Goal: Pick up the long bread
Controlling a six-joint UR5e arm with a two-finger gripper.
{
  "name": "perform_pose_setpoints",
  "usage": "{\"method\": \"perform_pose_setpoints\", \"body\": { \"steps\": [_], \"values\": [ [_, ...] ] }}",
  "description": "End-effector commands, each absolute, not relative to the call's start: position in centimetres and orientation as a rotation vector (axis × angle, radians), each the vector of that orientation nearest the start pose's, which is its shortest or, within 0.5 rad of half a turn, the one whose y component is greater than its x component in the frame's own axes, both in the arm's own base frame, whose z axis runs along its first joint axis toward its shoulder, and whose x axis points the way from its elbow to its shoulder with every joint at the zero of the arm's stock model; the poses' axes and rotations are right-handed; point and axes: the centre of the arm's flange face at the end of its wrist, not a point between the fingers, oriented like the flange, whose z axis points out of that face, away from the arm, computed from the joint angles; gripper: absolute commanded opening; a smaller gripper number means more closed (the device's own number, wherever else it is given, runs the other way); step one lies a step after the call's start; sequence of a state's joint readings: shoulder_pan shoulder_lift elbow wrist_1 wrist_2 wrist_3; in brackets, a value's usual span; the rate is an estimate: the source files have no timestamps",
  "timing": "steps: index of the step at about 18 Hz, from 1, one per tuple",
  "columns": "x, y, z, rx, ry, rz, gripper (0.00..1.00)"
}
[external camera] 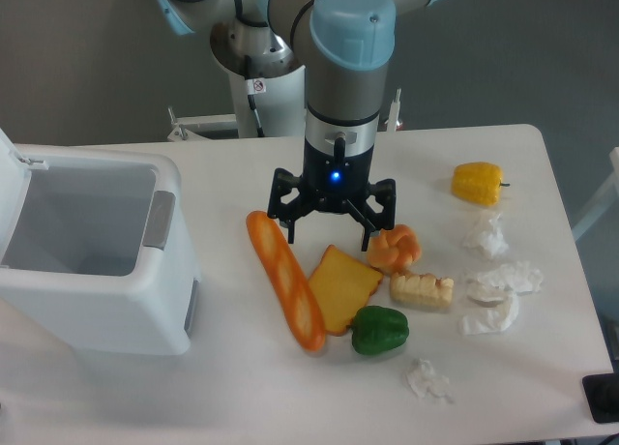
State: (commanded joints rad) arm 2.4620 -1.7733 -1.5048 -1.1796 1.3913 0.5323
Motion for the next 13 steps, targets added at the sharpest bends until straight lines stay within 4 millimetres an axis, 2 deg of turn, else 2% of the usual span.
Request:
{"method": "perform_pose_setpoints", "body": {
  "steps": [10,13],
  "values": [
    [-37.1,49.7,45.3,-2.763,-0.469,0.069,1.0],
    [-37.4,50.1,43.7,-2.768,-0.489,0.052,1.0]
  ]
}}
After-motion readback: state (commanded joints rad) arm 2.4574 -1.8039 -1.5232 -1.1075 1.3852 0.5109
